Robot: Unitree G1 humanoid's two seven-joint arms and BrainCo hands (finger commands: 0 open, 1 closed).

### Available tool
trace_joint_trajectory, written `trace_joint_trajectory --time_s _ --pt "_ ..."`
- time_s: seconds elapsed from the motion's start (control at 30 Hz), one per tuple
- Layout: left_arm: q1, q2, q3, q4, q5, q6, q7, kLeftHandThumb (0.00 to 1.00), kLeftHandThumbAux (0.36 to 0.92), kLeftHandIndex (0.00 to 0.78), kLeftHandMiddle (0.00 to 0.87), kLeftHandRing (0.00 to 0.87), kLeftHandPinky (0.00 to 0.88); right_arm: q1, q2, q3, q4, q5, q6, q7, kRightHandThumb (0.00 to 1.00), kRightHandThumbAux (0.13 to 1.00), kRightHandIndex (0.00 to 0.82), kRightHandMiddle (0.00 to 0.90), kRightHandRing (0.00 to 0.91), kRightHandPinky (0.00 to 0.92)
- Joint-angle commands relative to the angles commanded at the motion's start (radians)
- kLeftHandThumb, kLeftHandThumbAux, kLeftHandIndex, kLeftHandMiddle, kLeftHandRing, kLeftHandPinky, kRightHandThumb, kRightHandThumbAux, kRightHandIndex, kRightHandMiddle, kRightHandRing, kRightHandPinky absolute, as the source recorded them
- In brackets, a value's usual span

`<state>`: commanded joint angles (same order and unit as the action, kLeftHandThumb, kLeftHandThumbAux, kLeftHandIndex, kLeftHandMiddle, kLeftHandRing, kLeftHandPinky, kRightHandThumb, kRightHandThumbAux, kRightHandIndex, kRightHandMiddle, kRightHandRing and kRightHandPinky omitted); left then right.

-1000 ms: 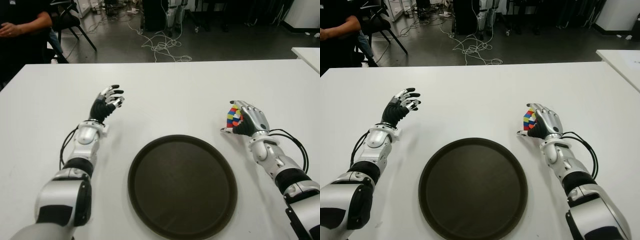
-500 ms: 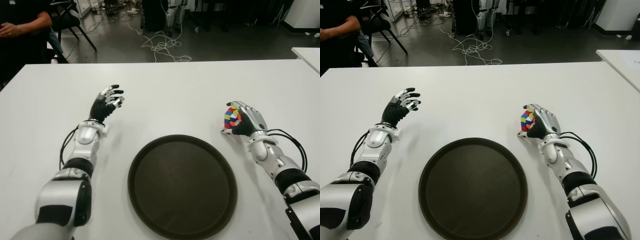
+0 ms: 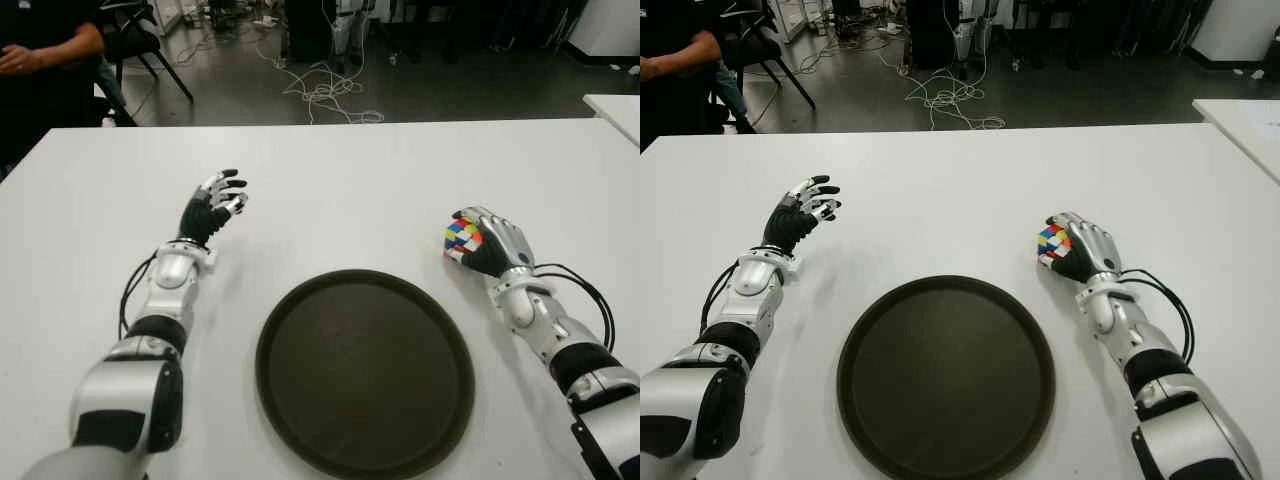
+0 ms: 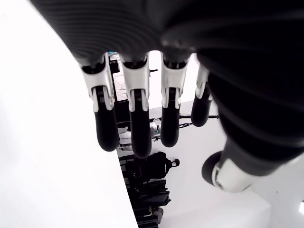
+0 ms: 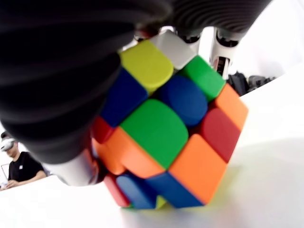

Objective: Pick up the Rubik's Cube and put it in the plate

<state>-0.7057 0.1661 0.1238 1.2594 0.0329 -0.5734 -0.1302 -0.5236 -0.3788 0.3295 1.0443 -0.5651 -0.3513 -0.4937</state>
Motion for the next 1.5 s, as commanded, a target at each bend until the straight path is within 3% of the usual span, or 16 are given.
trace_joint_trajectory --time_s 0.63,1.3,1.43,1.5 --pt "0.002 -0.003 -0.001 -0.002 0.0 -0.012 -0.002 0.178 0.675 0.191 0.251 0.287 0.345 0.003 0.007 -0.028 0.017 0.029 -0.072 -0.035 0.699 0.732 0.427 0.702 0.695 0.678" --pt "0.003 -0.004 -0.012 -0.002 0.01 -0.015 0.013 0.164 0.684 0.2 0.258 0.289 0.351 -0.017 -0.007 -0.005 0.064 -0.01 -0.123 -0.109 0.694 0.734 0.425 0.661 0.656 0.645" --pt "0.003 -0.006 -0.012 -0.004 0.011 -0.017 0.018 0.174 0.68 0.198 0.261 0.292 0.349 -0.007 -0.013 -0.001 -0.005 -0.033 -0.116 -0.136 0.693 0.734 0.424 0.662 0.66 0.65" --pt "0.003 -0.006 -0.012 -0.004 0.012 -0.019 0.018 0.177 0.679 0.198 0.262 0.294 0.347 0.03 -0.016 -0.007 -0.155 -0.055 -0.103 -0.157 0.693 0.734 0.424 0.666 0.665 0.655"
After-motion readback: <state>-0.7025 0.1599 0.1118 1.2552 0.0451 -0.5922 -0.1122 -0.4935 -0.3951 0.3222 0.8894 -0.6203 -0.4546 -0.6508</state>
